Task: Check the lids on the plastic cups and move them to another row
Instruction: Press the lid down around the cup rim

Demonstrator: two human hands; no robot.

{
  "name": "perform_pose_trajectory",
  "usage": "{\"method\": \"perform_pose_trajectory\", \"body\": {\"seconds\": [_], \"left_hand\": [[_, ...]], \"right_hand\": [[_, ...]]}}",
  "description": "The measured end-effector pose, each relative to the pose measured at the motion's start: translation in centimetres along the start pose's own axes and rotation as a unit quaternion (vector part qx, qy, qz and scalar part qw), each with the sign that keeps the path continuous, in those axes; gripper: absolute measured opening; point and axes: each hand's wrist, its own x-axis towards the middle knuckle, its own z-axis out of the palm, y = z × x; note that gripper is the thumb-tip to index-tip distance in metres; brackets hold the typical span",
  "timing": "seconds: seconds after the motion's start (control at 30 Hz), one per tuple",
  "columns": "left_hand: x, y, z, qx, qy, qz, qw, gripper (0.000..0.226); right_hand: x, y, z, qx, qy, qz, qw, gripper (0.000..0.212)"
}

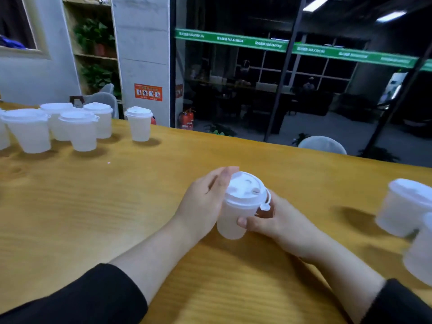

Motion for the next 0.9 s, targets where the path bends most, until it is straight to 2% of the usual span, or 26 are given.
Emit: {"method": "perform_pose_trajectory", "body": {"seconds": [0.07,0.2,0.3,0.37,0.5,0.6,0.73,0.9], "left_hand": [[-0.9,0.3,1.5,0.001,0.001,0.007,1.0,0.037],[-1.7,0.6,3.0,-0.001,0.027,0.023,0.999,0.039],[-1.5,0.5,3.7,0.0,0.051,0.037,0.998,0.046],[-1.2,0.4,4.0,-0.003,0.054,0.037,0.998,0.047],[-0.8,0.5,3.6,0.008,0.012,0.046,0.999,0.045],[-0.7,0.4,3.2,0.044,-0.036,0.063,0.996,0.042],[-0.4,0.5,2.6,0.039,-0.069,0.059,0.995,0.048],[-0.1,0.1,2.2,0.013,-0.079,0.031,0.996,0.05]], "right_hand": [[-1.6,0.4,-1.1,-0.023,0.005,-0.01,1.0,0.065],[-3.5,1.4,-2.7,-0.03,0.059,-0.051,0.997,0.086],[-3.7,1.3,-3.6,-0.059,0.111,-0.13,0.983,0.068],[-3.6,1.1,-4.1,-0.087,0.119,-0.174,0.974,0.058],[-3.9,0.9,-4.9,-0.137,0.111,-0.239,0.955,0.039],[-4.2,0.4,-5.3,-0.188,0.09,-0.254,0.945,0.028],[-4.4,-0.2,-5.8,-0.245,0.087,-0.242,0.935,0.017],[-4.8,-0.7,-5.6,-0.24,0.119,-0.245,0.932,0.006]]}}
